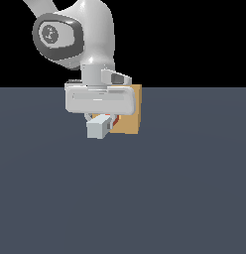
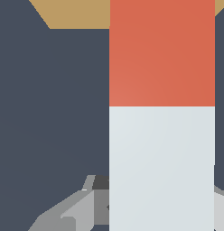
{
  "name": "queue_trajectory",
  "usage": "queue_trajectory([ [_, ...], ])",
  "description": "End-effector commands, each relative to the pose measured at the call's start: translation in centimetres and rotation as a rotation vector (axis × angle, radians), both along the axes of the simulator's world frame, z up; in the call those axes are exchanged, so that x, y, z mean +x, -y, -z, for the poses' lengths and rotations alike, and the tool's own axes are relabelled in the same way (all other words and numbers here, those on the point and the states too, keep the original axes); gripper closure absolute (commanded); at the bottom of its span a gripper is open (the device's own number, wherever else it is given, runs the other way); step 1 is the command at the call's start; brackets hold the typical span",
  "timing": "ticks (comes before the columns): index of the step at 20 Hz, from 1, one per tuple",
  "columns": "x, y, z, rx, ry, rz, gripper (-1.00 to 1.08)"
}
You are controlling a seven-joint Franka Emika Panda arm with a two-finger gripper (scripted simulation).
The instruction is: Insert the peg into the horizontal hole in a box.
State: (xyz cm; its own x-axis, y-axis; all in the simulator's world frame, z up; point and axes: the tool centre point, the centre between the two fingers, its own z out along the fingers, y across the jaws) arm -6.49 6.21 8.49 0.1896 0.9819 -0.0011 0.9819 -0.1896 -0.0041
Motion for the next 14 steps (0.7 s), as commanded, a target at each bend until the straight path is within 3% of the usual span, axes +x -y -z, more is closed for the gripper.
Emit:
queue_trajectory([
  [1, 0.3, 0.0, -0.3, 0.001, 0.007, -0.002, 1.08],
  [8, 0.2, -0.6, -0.1, 0.001, 0.003, -0.001, 1.08],
  [14, 0.7, -3.7, -0.2, 0.001, 0.004, -0.001, 1.08],
])
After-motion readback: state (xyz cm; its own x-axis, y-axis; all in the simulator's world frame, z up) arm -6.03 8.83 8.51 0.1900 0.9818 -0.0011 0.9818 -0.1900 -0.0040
